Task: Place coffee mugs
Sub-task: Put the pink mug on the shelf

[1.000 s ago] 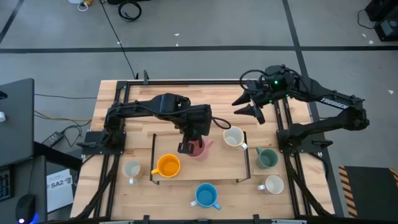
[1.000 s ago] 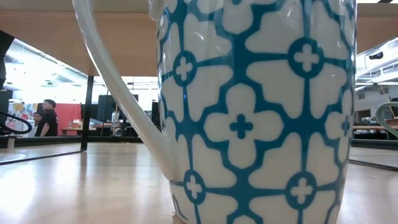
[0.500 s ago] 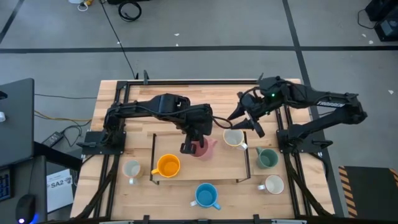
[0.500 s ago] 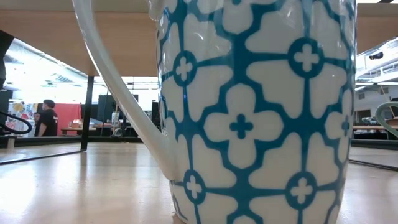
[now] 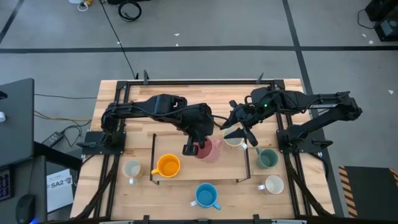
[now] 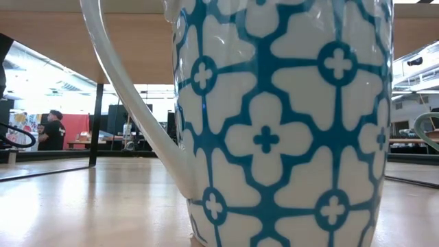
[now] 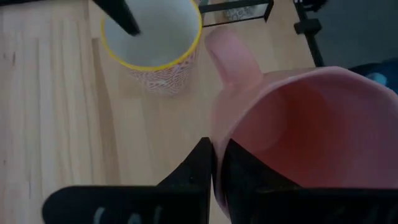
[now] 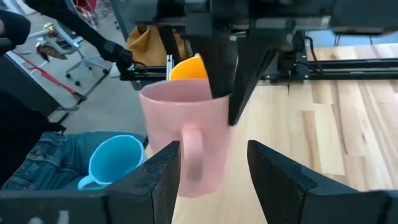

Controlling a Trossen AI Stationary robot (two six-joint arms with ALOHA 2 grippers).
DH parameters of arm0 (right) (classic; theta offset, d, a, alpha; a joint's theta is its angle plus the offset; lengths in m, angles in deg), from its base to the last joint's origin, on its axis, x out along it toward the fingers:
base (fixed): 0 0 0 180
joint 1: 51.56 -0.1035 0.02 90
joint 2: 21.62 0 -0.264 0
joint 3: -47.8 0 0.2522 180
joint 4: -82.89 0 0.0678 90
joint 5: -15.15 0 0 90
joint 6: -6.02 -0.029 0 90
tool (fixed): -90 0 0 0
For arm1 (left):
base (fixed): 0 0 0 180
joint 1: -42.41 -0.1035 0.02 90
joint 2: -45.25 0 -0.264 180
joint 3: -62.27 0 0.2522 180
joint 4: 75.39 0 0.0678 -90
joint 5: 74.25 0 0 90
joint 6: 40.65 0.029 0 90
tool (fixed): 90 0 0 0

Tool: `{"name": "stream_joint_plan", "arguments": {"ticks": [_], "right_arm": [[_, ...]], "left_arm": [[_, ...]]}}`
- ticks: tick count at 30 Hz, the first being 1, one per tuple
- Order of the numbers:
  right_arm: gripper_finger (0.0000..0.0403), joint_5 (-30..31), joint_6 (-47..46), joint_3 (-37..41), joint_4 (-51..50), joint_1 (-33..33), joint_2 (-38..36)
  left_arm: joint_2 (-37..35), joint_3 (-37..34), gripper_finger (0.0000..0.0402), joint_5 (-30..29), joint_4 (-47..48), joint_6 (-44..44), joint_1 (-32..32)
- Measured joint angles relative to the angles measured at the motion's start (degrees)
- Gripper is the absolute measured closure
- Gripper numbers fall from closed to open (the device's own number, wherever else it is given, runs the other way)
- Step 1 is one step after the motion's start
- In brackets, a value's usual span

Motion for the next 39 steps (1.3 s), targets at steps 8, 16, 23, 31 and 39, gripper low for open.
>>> {"name": "stream_joint_plan", "arguments": {"ticks": [8, 16, 23, 31, 39], "right_arm": [[0.0211, 0.0, 0.0, 0.0, -0.1, -1.6, 1.6], [0.0212, 0.0, 0.0, 0.0, -0.2, -3.2, 2.6], [0.0234, 0.5, 0.0, 0.0, 0.0, -4.7, 3.1], [0.0268, 4.7, 0.0, 0.0, -0.1, -5.6, 3.2], [0.0271, 3.4, 0.0, 0.0, -0.7, -5.6, 2.6]], "left_arm": [[-0.7, 0.0, 0.0374, -1.9, -1.4, -1.2, -0.1], [-0.9, 0.0, 0.0374, -1.9, -1.5, -1.0, 0.0], [-0.9, 0.0, 0.0374, -1.5, -1.4, -0.2, 0.0], [-0.9, 0.0, 0.0374, -0.8, -0.7, 1.9, -0.1], [-0.9, 0.0, 0.0374, -0.4, 1.2, 4.7, 0.9]]}}
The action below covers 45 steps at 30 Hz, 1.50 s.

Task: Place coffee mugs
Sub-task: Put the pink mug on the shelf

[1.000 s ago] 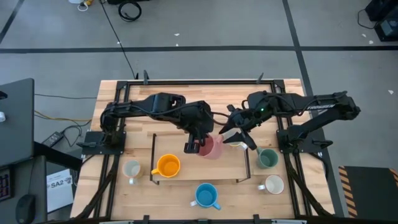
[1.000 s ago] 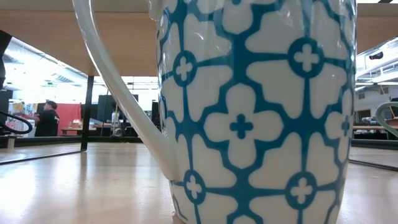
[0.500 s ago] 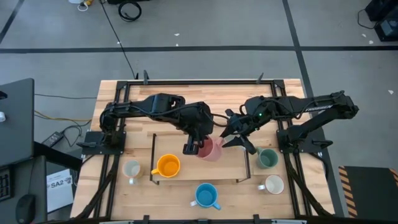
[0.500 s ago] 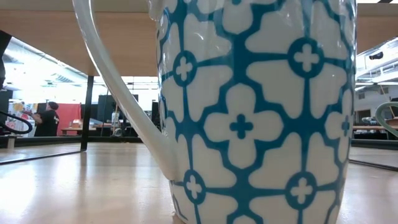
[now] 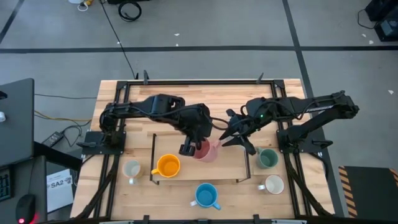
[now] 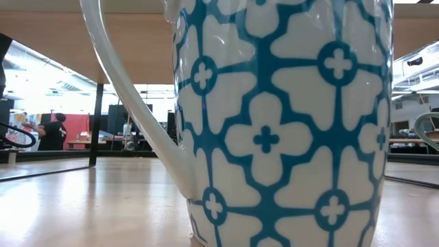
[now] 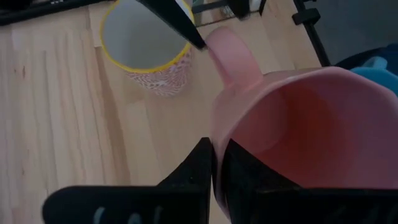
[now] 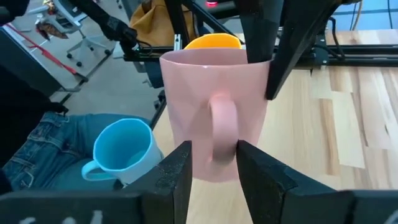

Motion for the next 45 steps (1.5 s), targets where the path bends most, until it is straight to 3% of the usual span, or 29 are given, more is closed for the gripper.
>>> {"name": "stream_joint_plan", "arguments": {"ticks": [12, 21, 35, 45], "right_arm": [[0.027, -2.0, 0.0, 0.0, -4.6, 2.7, -6.4], [0.027, -2.0, 0.0, 0.0, -4.7, 4.6, -10.5], [0.027, -2.0, 0.0, 0.0, -5.1, 4.6, -10.7], [0.027, -2.0, 0.0, 0.0, -5.9, 4.6, -10.7]], "left_arm": [[1.0, 0.0, 0.0374, 0.3, 0.3, 7.2, 2.7], [2.7, -2.3, 0.0374, 0.0, 2.1, 7.8, 2.8], [4.9, -4.5, 0.0373, 0.0, 2.6, 7.4, 2.8], [5.0, -4.4, 0.0343, -0.4, 1.9, 7.4, 2.8]]}}
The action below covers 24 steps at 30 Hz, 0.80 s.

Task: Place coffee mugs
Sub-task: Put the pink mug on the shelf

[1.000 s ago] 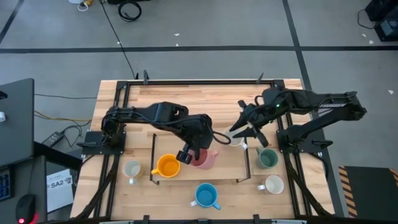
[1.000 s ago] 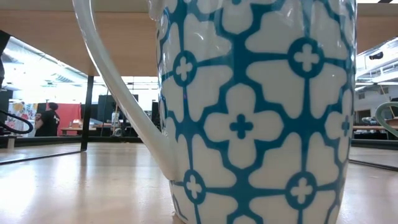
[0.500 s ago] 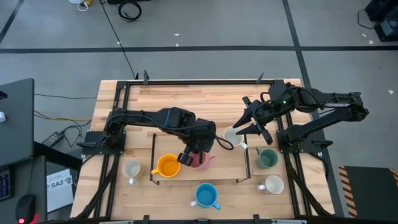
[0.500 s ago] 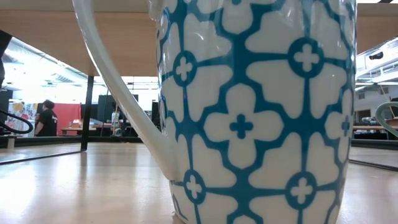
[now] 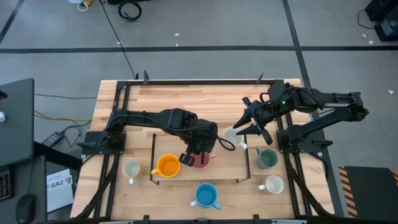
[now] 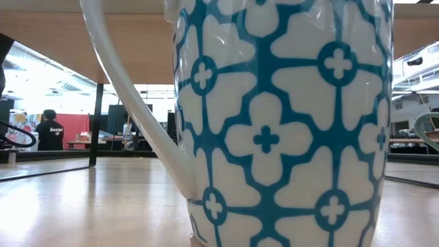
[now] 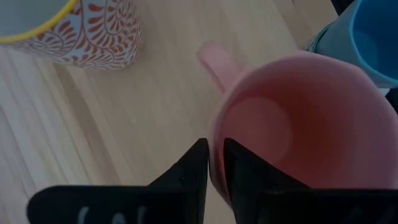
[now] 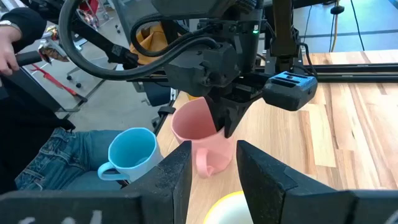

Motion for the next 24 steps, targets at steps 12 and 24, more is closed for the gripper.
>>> {"name": "stream_joint_plan", "arguments": {"ticks": [12, 24], "right_arm": [[0.027, 0.0, 0.0, 0.0, 0.0, 0.0, 0.0], [0.027, 0.0, 0.0, 0.0, -0.5, 0.0, 0.0]], "left_arm": [[0.0, 0.0, 0.0324, -0.1, 0.0, -1.7, 0.0], [0.0, 0.0, 0.0221, -1.5, 0.2, -12.1, 0.0]]}}
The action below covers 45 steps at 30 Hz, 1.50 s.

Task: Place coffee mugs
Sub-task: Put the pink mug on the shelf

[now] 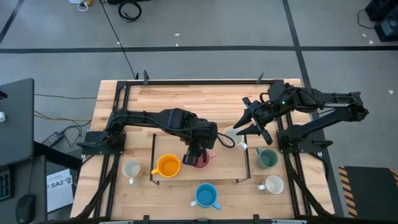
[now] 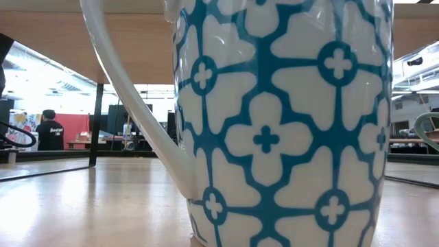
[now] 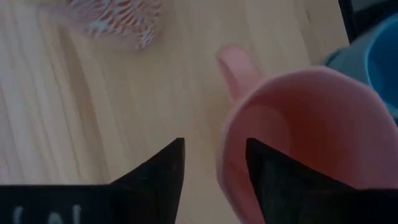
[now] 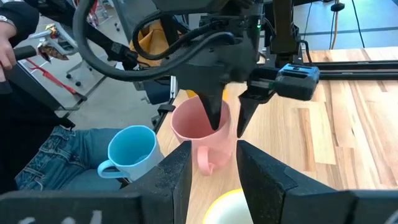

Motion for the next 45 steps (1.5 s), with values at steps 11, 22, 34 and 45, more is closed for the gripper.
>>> {"name": "stream_joint_plan", "arguments": {"ticks": [11, 22, 34, 45], "right_arm": [[0.027, 0.0, 0.0, 0.0, -0.4, 0.0, 0.0], [0.027, 0.0, 0.0, 0.0, -0.4, 0.0, 0.0], [0.027, 0.0, 0.0, 0.0, -0.7, 0.0, 0.0], [0.027, 0.0, 0.0, 0.0, -0.7, 0.0, 0.0]], "left_arm": [[-0.1, 0.0, 0.0212, 0.1, 6.4, -18.8, 0.0], [-0.1, 0.0, 0.0212, 9.9, 8.8, -37.7, -0.1], [-0.2, 0.0, 0.026, 10.0, 12.0, -39.5, -0.1], [-0.2, 0.0, 0.0378, 9.5, 11.8, -34.0, -2.1]]}}
